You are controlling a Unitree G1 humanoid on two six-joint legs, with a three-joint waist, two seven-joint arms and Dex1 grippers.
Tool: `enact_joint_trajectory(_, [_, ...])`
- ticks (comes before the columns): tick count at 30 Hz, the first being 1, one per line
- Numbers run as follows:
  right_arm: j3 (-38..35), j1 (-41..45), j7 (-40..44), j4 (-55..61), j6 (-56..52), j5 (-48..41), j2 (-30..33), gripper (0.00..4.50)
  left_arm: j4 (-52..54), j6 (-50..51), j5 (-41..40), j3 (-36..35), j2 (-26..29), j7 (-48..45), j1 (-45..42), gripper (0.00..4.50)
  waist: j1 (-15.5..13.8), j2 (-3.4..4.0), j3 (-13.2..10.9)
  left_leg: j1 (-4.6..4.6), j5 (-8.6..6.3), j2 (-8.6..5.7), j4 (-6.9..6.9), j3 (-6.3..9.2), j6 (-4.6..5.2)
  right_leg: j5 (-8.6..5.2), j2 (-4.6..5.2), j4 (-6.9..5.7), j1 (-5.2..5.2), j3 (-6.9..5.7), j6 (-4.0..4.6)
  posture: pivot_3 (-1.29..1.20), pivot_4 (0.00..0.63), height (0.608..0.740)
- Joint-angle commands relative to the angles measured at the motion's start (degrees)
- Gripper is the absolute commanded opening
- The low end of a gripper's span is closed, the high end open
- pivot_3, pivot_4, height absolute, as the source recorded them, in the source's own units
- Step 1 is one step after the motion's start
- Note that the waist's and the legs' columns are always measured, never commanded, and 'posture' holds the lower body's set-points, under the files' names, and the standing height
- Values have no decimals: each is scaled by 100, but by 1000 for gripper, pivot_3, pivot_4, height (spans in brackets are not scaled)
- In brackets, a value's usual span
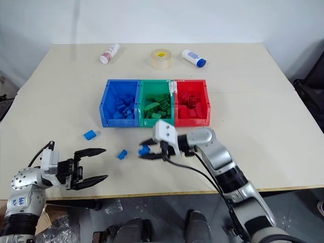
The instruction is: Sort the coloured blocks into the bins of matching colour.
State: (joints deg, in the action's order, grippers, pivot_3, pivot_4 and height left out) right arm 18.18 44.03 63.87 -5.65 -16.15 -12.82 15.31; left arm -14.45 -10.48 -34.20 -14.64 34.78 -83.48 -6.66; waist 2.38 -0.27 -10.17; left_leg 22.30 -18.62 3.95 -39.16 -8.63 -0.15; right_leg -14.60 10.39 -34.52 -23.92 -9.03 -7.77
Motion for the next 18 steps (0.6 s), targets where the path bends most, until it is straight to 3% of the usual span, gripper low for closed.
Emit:
enact_joint_trajectory(1, [-213,698,-501,-998,578,186,-468,1602,-52,-32,-24,-64,-7,8,-105,4500,29,0,0,0,0,0,0,-1,0,0,0,0,0,0,0,0,150,740])
enact_joint_trajectory(8, [-463,2360,-1644,-4001,2200,800,-1418,1602,-167,-78,22,-60,-35,17,-245,4500,140,0,0,1,1,-1,8,-9,-3,0,0,-1,-4,0,0,0,150,740])
enact_joint_trajectory(11, [-757,2971,-2365,-5121,2602,878,-1819,2680,-159,-91,29,-69,-36,39,-261,4500,225,0,0,1,2,-1,10,-11,-4,0,0,0,-5,0,-1,0,150,740])
enact_joint_trajectory(16, [-857,2959,-2255,-5465,3260,1012,-1864,4319,-208,-100,37,-88,-22,38,-307,4500,256,0,0,0,3,-2,18,-9,-5,-1,0,1,-4,1,0,0,150,740])
enact_joint_trajectory(18, [-882,2784,-1945,-5293,3385,965,-1768,4448,-220,-96,42,-88,-17,34,-314,4500,258,0,0,0,3,-2,18,-9,-5,-1,0,3,-4,2,0,0,150,740])
